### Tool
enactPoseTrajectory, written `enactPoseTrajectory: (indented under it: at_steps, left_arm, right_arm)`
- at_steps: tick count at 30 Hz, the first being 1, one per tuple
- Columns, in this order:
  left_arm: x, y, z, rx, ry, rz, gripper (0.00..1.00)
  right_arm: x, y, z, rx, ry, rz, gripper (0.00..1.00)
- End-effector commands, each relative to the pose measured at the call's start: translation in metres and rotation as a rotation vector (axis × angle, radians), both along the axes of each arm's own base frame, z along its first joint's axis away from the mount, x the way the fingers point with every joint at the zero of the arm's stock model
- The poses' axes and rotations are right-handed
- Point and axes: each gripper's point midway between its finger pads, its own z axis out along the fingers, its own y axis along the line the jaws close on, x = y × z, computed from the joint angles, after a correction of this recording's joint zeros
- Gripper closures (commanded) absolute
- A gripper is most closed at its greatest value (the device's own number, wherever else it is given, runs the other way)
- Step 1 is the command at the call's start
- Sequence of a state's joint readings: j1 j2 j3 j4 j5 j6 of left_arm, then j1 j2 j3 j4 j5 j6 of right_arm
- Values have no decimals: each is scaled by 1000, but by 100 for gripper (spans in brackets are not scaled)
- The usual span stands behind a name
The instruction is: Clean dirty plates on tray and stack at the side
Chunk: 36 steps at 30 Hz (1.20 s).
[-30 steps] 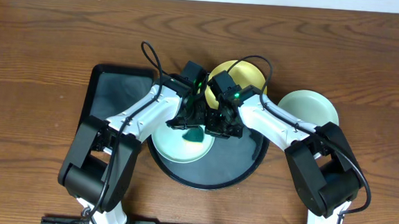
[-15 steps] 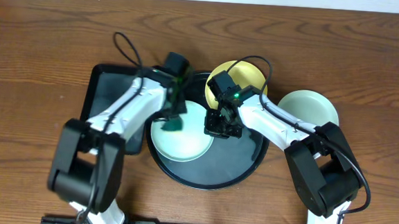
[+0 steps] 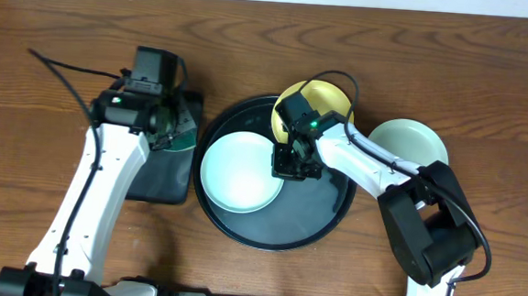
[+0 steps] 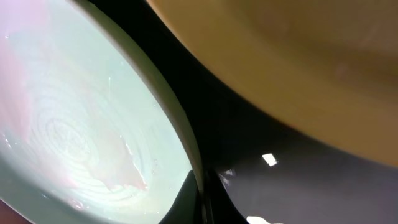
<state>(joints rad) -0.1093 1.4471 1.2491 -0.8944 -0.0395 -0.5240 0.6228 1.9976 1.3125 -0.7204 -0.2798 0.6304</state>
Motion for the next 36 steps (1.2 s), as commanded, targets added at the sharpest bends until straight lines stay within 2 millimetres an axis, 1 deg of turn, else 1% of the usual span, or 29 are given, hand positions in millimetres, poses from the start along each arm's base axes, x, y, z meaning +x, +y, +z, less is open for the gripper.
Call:
enactPoseTrajectory:
  at_steps: [1, 5, 12, 20, 25, 27, 28, 36]
  left_arm:
    - [5, 16, 9, 31, -20, 17, 92]
    - [5, 22, 4, 33, -6, 32, 92]
    - [5, 22, -5, 37, 21, 33, 92]
    - [5, 22, -10, 38, 39, 33, 92]
    - [5, 22, -10, 38, 39, 33, 92]
    - [4, 22, -10, 39, 40, 33, 93]
    - [4, 22, -10, 39, 41, 33, 93]
    - [3, 22, -10, 39, 46, 33, 92]
  right_arm:
    - [25, -2, 48, -20, -214, 81, 99]
    - [31, -12, 81, -118, -371, 117, 99]
    - [33, -36, 141, -338, -642, 183, 99]
    - [31, -50, 197, -537, -889, 193, 99]
    - [26, -57, 228, -652, -1018, 164, 99]
    - [23, -58, 239, -683, -1061, 153, 99]
    - [19, -58, 248, -701, -1094, 142, 99]
    - [3, -60, 295, -771, -1266, 68, 99]
